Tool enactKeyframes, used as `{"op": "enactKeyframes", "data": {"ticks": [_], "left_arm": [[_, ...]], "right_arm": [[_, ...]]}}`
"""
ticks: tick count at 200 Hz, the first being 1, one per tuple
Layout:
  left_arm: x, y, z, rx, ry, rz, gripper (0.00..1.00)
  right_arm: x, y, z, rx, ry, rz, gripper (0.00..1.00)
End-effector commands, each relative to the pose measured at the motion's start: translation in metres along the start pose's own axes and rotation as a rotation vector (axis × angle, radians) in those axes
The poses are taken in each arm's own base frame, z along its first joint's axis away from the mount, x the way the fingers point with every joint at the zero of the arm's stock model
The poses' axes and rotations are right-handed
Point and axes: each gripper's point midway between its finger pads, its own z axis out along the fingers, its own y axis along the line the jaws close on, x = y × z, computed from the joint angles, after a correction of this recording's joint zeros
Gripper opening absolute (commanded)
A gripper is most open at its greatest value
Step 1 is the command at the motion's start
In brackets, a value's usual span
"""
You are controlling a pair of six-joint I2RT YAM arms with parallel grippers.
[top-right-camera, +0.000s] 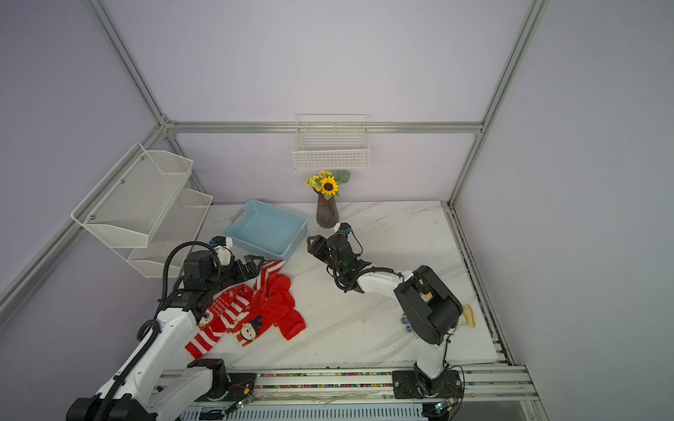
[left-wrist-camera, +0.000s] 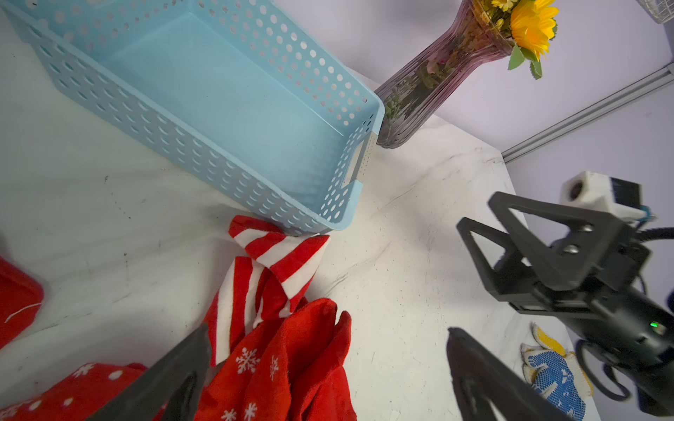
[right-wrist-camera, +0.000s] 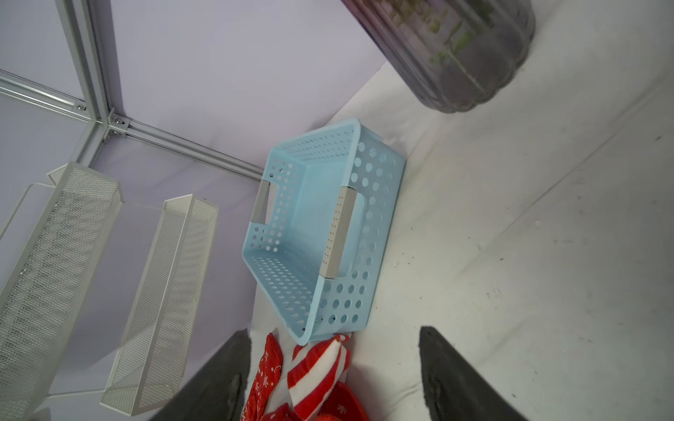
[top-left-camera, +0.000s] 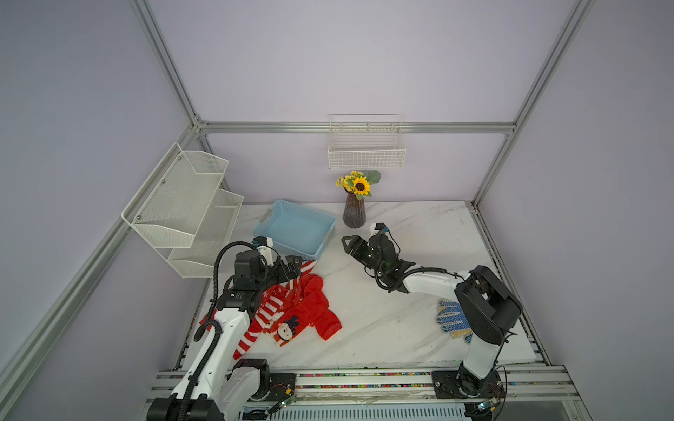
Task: Place the socks together as a pair
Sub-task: Move the bin to the center of the board.
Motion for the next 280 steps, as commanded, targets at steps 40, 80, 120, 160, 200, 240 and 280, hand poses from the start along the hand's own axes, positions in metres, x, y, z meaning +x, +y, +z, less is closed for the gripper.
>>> {"op": "enactKeyframes", "data": {"ticks": [40, 80, 120, 160, 200, 240, 280], "left_arm": [[0.012, -0.003, 0.007, 0.043, 0.038, -0.04, 1.0], [0.024, 0.003, 0.018, 0.034, 0.104, -0.063, 1.0], [0.025, 0.006, 0.021, 0.024, 0.116, -0.064, 1.0], [0.029, 0.007, 0.024, 0.025, 0.132, -0.071, 0.99], [0.03, 0.009, 0.025, 0.017, 0.136, -0.07, 0.99], [0.029, 0.009, 0.025, 0.015, 0.134, -0.067, 0.99], [0.029, 0.01, 0.026, 0.011, 0.137, -0.069, 0.99]], "right_arm": [[0.013, 0.005, 0.052, -0.121, -0.058, 0.229, 0.59], [0.024, 0.007, 0.076, -0.167, -0.046, 0.249, 0.52], [0.031, 0.008, 0.094, -0.179, -0.036, 0.276, 0.46], [0.036, 0.005, 0.106, -0.165, -0.049, 0.293, 0.39], [0.039, 0.009, 0.114, -0.165, -0.045, 0.295, 0.38], [0.042, 0.005, 0.118, -0.175, -0.041, 0.324, 0.35], [0.044, 0.0, 0.118, -0.159, -0.04, 0.343, 0.29]]}}
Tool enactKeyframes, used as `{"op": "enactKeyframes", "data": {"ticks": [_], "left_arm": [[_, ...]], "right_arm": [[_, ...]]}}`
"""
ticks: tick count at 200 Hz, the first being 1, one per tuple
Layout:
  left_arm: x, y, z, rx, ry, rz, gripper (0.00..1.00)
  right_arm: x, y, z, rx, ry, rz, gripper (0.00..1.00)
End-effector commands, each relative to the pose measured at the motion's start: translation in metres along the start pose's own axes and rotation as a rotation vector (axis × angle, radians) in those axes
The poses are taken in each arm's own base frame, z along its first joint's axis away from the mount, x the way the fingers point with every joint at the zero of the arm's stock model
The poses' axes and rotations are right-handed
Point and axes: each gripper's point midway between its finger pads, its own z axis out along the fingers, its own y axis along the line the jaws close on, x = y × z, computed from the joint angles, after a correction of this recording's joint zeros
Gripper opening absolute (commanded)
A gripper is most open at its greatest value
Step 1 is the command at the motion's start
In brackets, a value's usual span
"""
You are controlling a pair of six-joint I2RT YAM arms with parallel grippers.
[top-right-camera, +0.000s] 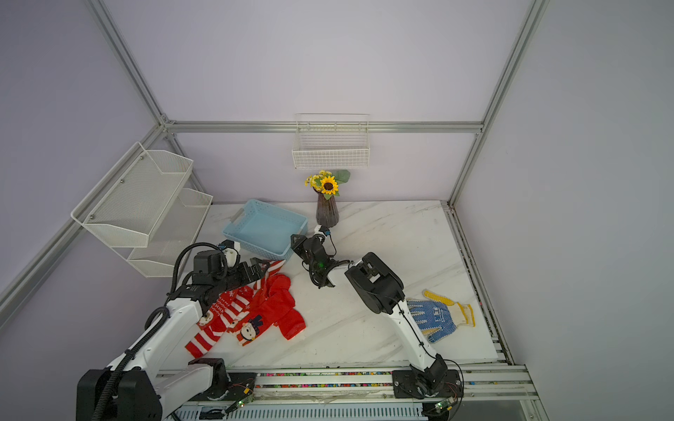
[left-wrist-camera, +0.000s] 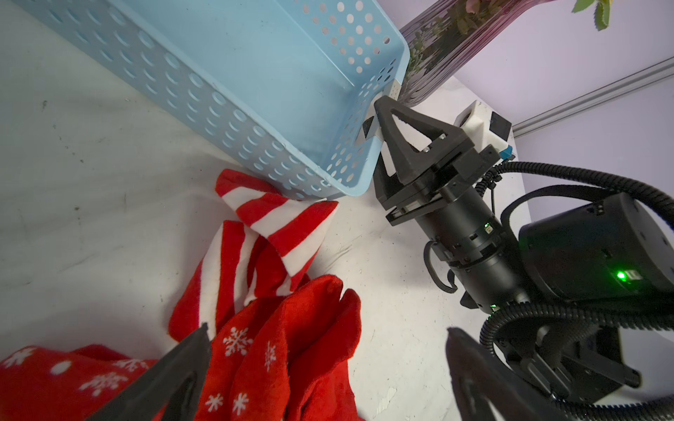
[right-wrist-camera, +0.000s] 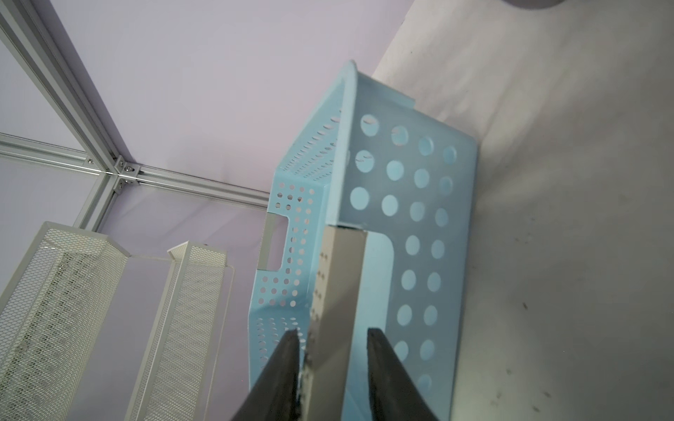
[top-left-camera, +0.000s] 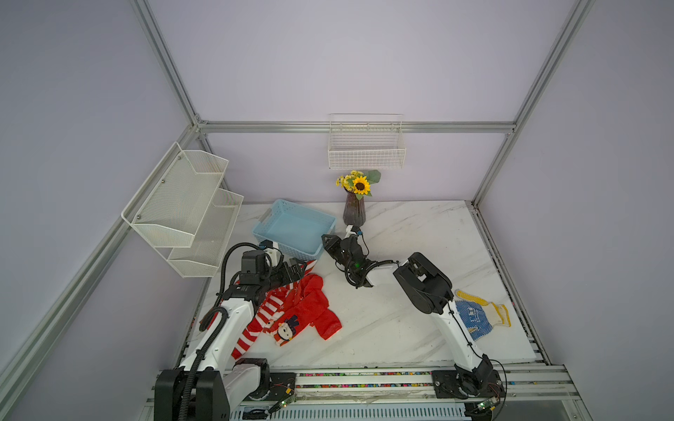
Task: Place the socks together as a pair
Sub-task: Move the bin to the center of the board.
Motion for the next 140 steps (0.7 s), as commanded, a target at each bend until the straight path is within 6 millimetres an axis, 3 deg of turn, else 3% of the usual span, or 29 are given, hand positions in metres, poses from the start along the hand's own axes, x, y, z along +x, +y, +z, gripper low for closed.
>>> {"op": "enactKeyframes", "data": {"ticks": [1, 67, 140], "left_arm": [[-0.001, -0.002, 0.001, 0.01, 0.002, 0.004, 0.99], [0.0, -0.001, 0.0, 0.0, 0.004, 0.001, 0.99], [-0.003, -0.003, -0.004, -0.001, -0.006, 0.004, 0.98]], "right_arm": [[0.004, -0.002, 0.002, -0.002, -0.006, 0.164, 0.28], [0.002, 0.007, -0.007, -0.03, 0.001, 0.183, 0.19], [0.0, 0.017, -0.022, -0.037, 0.022, 0.232, 0.17]]}}
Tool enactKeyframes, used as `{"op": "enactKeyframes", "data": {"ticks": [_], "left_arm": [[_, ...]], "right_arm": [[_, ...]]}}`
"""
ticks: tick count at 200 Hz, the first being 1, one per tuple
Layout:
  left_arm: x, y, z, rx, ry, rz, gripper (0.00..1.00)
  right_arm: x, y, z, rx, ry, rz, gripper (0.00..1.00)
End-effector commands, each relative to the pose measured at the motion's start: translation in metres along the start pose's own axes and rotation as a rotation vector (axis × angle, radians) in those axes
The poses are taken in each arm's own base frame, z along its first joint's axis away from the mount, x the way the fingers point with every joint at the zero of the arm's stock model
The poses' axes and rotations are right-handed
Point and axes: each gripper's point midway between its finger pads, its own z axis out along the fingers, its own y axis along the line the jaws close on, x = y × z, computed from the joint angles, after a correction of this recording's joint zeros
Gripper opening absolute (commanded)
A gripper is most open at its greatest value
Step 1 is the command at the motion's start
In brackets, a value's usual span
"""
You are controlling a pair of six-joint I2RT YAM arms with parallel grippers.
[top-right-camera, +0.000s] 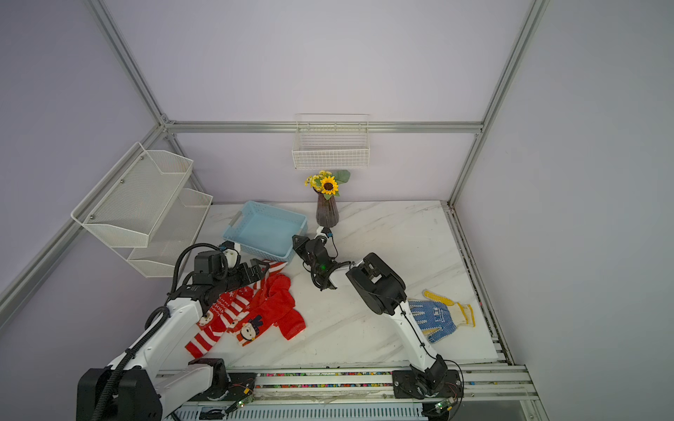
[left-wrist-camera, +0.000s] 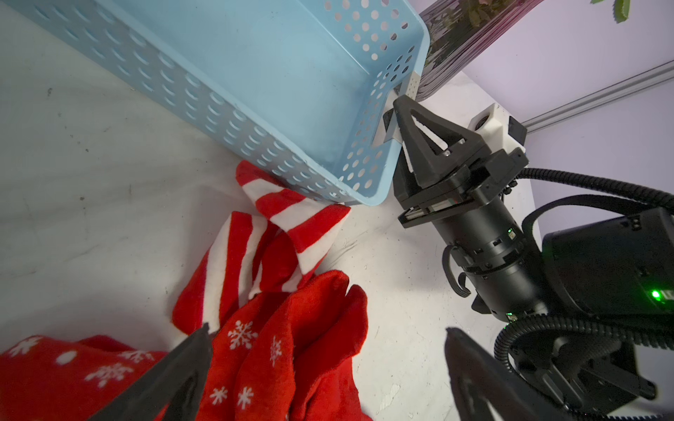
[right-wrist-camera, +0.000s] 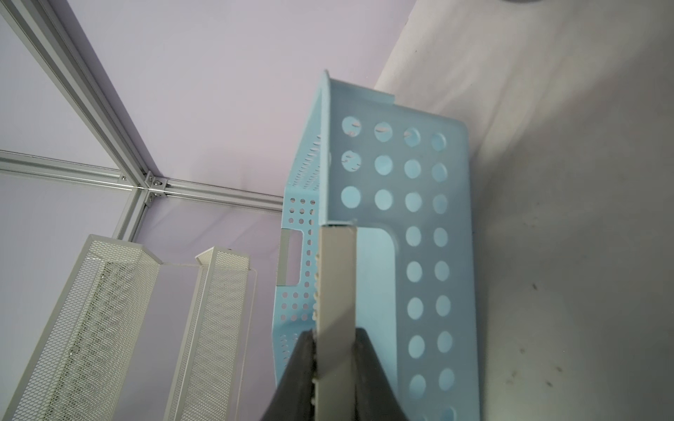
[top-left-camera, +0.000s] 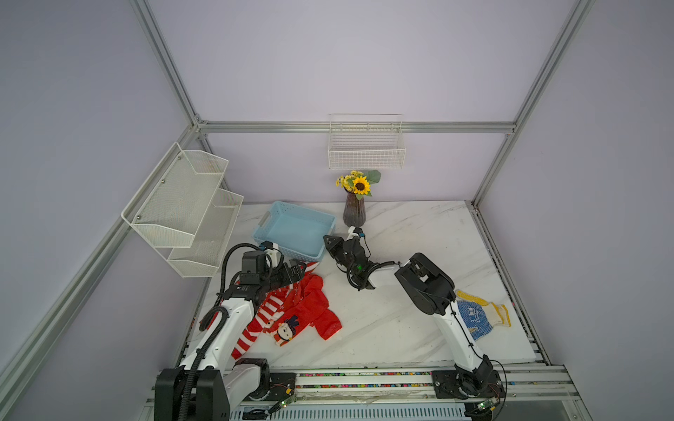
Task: Place the socks together as a pair
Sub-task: Move the bin to the center of the board.
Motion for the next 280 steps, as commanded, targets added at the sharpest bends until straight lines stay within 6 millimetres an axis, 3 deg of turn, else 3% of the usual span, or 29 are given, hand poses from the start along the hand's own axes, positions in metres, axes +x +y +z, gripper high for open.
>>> {"op": "enactKeyframes", "data": {"ticks": [1, 57, 148, 239, 280], "left_arm": [[-0.007, -0.007, -0.005, 0.015, -0.022, 0.013, 0.98], [-0.007, -0.009, -0.005, 0.024, -0.02, 0.013, 0.99], [-0.007, -0.011, -0.004, 0.034, -0.01, 0.007, 0.99], [-0.011, -0.009, -0.005, 0.016, -0.028, 0.032, 1.0], [-0.013, -0.013, -0.006, 0.029, -0.029, 0.039, 1.0]], "right_arm": [[0.003, 0.012, -0.01, -0.003, 0.024, 0.158, 0.17], [0.0, 0.014, -0.031, 0.038, 0.043, 0.131, 0.16], [-0.03, 0.007, -0.074, 0.071, 0.058, 0.081, 0.15], [-0.077, -0.008, -0.11, 0.143, 0.165, 0.011, 0.16], [-0.113, -0.016, -0.133, 0.171, 0.202, -0.012, 0.16]]}}
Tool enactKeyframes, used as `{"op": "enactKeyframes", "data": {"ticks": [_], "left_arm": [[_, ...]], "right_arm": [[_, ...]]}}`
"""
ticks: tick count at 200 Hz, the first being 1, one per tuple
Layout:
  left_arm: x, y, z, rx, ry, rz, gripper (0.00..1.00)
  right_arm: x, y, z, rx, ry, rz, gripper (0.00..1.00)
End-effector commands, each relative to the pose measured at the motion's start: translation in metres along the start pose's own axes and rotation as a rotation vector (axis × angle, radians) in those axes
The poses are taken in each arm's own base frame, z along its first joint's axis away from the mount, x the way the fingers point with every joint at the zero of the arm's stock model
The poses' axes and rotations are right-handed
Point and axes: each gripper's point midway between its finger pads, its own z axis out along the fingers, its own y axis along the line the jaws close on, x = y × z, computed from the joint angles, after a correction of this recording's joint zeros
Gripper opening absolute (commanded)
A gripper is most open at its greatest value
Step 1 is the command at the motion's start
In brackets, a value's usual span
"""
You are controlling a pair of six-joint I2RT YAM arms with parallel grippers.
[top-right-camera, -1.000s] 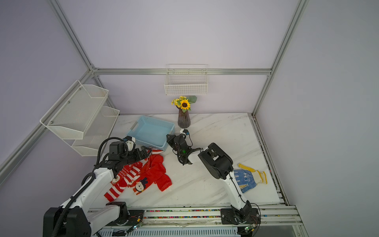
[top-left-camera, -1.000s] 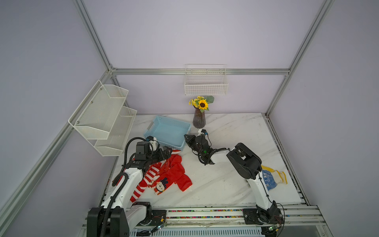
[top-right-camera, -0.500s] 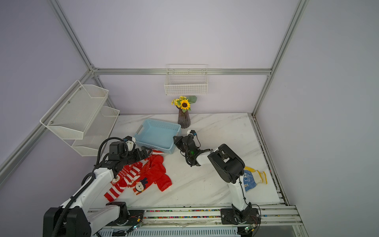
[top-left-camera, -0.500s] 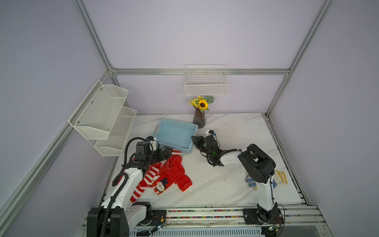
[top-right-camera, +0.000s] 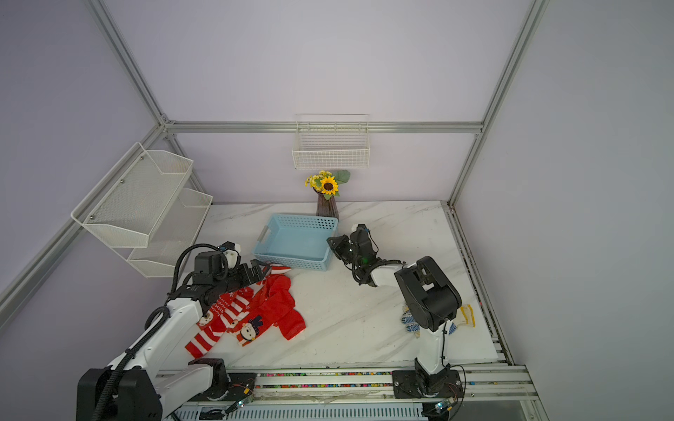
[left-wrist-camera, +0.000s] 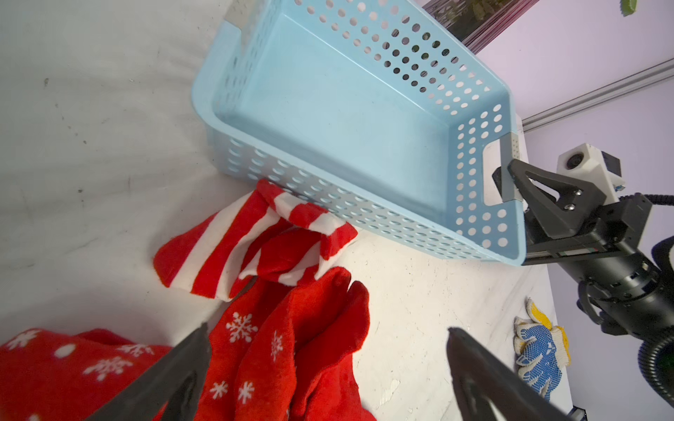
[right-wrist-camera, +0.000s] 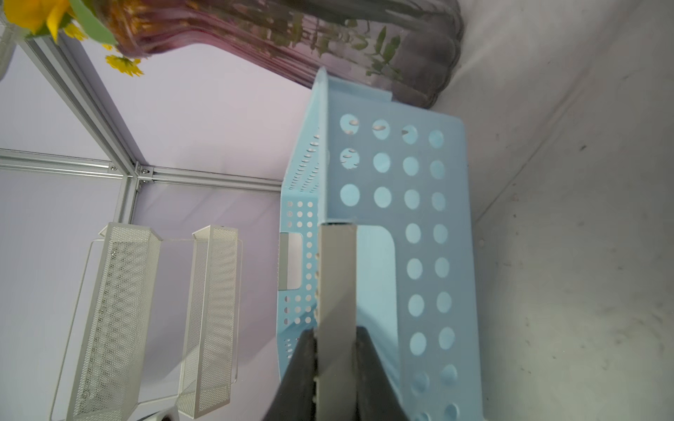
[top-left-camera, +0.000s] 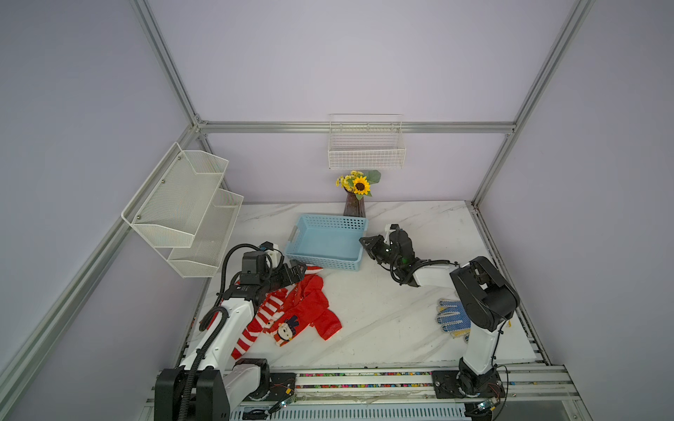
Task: Place the socks together as a pair
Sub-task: Move the bin to the center of the board.
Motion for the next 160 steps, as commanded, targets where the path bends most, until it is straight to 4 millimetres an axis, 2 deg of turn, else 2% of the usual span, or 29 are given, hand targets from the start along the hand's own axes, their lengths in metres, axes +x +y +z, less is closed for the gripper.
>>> {"op": "enactKeyframes", "data": {"ticks": [1, 30, 57, 82, 101, 121, 137, 160], "left_arm": [[-0.015, -0.013, -0.006, 0.03, -0.04, 0.041, 1.0], [-0.014, -0.021, -0.004, 0.068, -0.017, 0.019, 1.0], [-0.016, -0.029, -0.005, 0.105, -0.011, 0.003, 1.0], [-0.016, -0.033, -0.003, 0.117, -0.006, -0.011, 1.0], [-0.016, -0.037, -0.004, 0.128, -0.004, -0.01, 1.0], [-0.016, -0.036, -0.005, 0.116, -0.013, -0.016, 1.0], [-0.015, -0.033, -0.006, 0.097, -0.02, -0.022, 1.0], [-0.016, -0.014, -0.009, -0.019, -0.032, -0.03, 1.0]], "right_arm": [[-0.008, -0.01, -0.017, 0.032, 0.069, 0.025, 0.16], [-0.022, -0.018, -0.027, 0.062, 0.151, -0.021, 0.16], [-0.036, -0.038, -0.036, 0.137, 0.218, -0.047, 0.18], [-0.056, -0.05, -0.046, 0.128, 0.208, -0.026, 0.2], [-0.068, -0.05, -0.048, 0.108, 0.198, -0.025, 0.23], [-0.073, -0.042, -0.049, 0.093, 0.192, -0.06, 0.36], [-0.08, -0.038, -0.054, 0.119, 0.163, -0.079, 0.55], [-0.095, -0.042, -0.075, 0.233, 0.069, -0.137, 0.6]]}}
